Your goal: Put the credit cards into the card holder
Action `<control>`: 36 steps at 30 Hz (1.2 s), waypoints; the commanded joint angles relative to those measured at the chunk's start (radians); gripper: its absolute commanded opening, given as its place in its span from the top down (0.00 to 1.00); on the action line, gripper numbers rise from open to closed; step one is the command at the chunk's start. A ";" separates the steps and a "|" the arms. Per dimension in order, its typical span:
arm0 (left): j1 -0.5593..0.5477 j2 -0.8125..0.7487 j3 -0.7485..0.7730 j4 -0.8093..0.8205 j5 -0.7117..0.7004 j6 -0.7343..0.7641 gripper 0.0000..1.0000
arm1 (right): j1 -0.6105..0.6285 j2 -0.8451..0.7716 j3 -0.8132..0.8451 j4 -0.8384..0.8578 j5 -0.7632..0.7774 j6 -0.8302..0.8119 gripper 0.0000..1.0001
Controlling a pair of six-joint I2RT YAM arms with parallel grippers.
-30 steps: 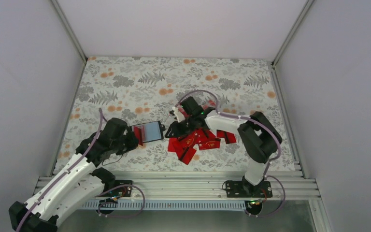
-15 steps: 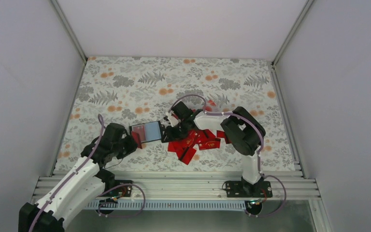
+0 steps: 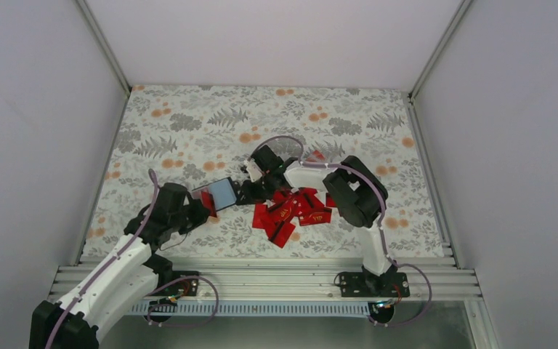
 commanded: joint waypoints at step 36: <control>0.070 0.062 -0.205 0.417 0.074 0.021 0.98 | -0.139 -0.048 -0.115 -0.035 0.075 -0.022 0.79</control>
